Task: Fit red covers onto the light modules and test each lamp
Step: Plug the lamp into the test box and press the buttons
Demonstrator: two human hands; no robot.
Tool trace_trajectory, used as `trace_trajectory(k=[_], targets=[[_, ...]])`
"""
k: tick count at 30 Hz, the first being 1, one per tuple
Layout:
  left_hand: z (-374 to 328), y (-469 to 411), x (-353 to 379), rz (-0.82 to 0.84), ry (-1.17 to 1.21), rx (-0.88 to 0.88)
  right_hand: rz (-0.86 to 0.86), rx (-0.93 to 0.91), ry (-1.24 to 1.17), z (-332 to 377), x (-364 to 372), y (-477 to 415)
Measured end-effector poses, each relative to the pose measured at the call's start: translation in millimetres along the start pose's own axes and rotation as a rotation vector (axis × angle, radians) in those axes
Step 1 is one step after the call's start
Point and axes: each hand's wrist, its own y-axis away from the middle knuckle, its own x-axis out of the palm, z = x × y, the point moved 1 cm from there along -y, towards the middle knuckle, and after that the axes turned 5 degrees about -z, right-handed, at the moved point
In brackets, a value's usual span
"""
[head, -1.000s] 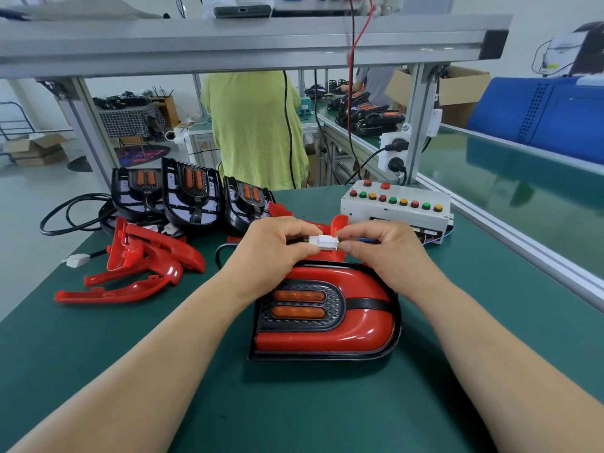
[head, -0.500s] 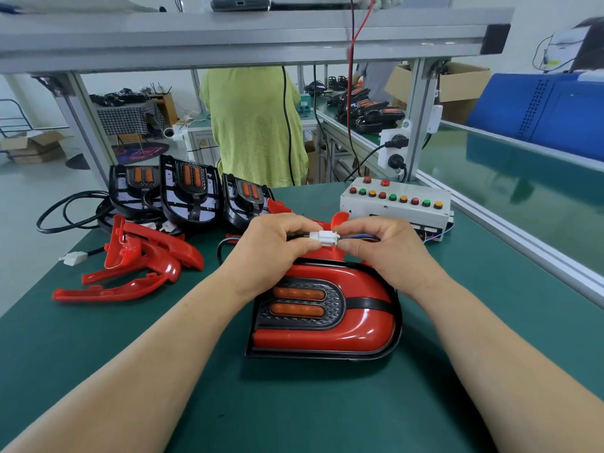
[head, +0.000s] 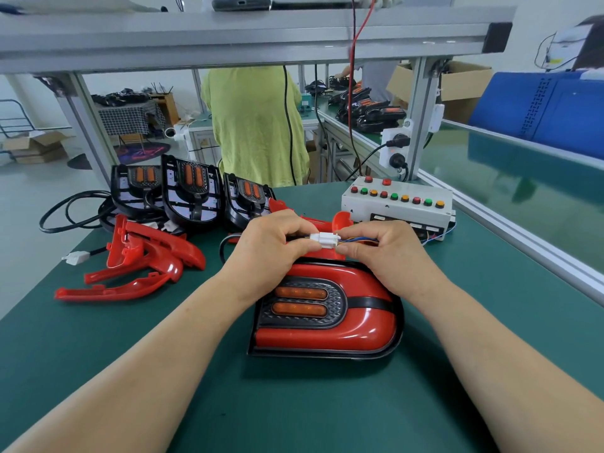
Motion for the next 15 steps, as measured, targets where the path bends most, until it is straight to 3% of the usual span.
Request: trace_trajectory(k=[15], targets=[[5.0,-3.9,2.3,0.075,0.050,-0.006,0.025,-0.083,0.107,1.0,-1.6,-0.9]])
